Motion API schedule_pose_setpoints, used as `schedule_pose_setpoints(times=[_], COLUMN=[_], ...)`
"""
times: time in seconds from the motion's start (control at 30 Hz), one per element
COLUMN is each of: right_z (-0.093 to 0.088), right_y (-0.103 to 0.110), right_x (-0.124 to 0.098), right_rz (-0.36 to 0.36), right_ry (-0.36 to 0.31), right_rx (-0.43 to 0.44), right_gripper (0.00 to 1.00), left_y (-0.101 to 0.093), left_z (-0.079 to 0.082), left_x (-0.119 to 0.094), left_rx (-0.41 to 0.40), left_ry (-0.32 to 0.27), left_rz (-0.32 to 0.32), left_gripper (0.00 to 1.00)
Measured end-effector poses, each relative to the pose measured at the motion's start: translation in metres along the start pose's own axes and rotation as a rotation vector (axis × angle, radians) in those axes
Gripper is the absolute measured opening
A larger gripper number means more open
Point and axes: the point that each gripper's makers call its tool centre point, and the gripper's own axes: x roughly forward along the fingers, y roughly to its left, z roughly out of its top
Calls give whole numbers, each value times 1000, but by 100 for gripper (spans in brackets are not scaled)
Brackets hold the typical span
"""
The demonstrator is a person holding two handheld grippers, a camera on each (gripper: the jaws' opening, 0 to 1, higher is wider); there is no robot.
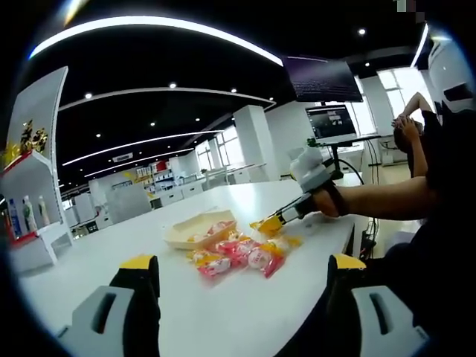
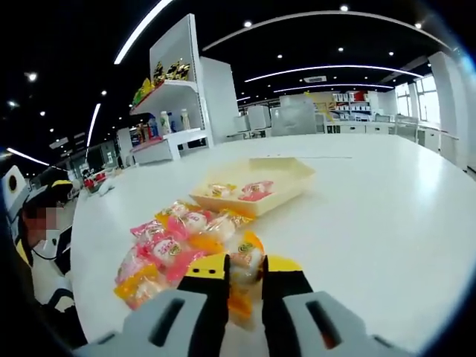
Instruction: Pick up the marshmallows scattered on the table and place them into the bowl on the table
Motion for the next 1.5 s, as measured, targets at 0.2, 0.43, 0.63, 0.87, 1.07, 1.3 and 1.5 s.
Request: schedule_pose_setpoints(times=[0.2,0.43,0.63,0.87,1.07,1.3,1.5], right_z=[11,30,39,50,59,66,64], right_y=[-3,-7,-9,-13,-10,-8,-8], right_x=[-10,-28,-42,-59,-76,-89,-90], right_rz=[-10,-34,-42,-38,-33,-48,-40], right_ry=[-24,-76,-98,-123,-148,-177,-180], right_rx=[-7,-29,-34,-30,-21,-50,-29], right_gripper=[14,14,14,14,14,15,15], left_y=[-3,-8,-2,-1,-1,1,0], left_z=[-2,-1,1,1,-2,2,-1], left_x=[2,2,2,1,1,-1,-2], left_rx=[6,2,-9,-10,-16,-11,-8], left_ry=[11,12,9,10,31,13,22], left_rz=[-6,-26,-2,3,5,18,18], left_gripper=[92,93,95,95,95,95,95])
